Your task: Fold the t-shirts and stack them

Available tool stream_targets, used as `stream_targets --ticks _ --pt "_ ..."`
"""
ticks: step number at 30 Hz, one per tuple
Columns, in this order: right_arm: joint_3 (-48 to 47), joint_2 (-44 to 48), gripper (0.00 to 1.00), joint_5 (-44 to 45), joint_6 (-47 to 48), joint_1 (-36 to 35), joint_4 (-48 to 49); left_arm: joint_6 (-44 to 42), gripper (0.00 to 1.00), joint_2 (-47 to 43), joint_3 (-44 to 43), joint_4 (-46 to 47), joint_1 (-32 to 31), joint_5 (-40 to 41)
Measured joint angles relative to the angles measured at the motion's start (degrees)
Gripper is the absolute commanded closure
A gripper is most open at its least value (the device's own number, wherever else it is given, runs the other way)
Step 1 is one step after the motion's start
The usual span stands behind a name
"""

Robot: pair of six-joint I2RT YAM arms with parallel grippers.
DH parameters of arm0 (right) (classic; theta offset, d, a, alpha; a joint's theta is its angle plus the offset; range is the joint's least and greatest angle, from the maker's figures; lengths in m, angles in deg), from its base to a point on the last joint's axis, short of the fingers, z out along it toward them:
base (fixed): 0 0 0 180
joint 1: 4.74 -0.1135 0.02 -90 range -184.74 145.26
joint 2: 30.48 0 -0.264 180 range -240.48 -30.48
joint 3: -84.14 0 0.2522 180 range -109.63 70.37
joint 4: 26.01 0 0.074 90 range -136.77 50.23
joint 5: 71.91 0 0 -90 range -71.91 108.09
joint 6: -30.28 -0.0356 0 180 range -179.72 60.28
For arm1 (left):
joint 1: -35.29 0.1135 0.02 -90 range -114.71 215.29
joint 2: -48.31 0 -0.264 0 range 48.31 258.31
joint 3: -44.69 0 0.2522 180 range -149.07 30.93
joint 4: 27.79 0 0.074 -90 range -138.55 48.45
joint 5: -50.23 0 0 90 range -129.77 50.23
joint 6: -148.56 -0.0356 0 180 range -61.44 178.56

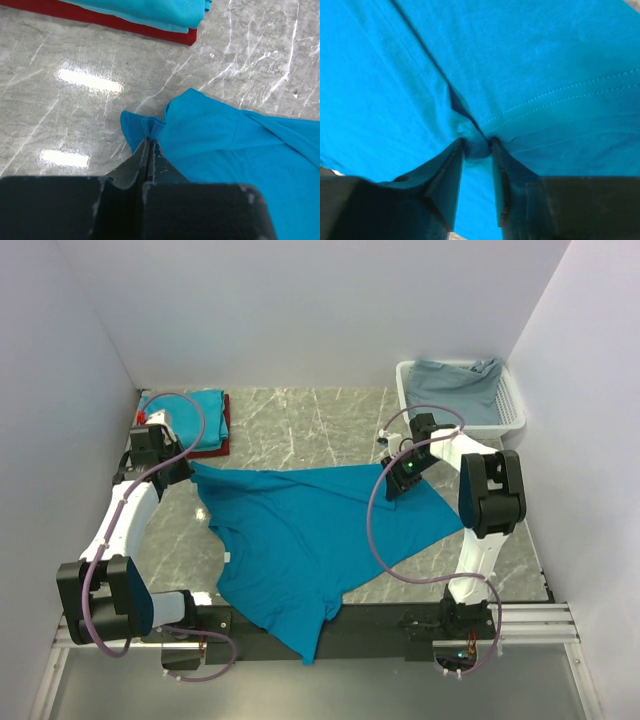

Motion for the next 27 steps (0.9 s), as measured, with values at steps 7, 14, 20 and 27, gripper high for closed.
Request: stream_targets --ticks 7,14,20,27 --pt "-0.3 -0.6 0.86 0.9 -0.6 -0.2 0.2 0.0 1.0 0.0 0.0 0.0 0.0 0.0" --pt "-0.2 3.0 0.99 3.1 -1.0 -0.2 0.3 0.0 1.0 0.0 0.0 0.0 0.0 0.0" --pt "-0.7 10.7 1.0 5.6 -0.8 -0.2 0.9 0.0 1.0 0.0 0.0 0.0 -0.1 0.1" --pt "-4.8 13.0 1.0 9.2 1.0 -0.8 0.3 0.2 1.0 -0.4 -0.6 -0.6 -0.2 0.2"
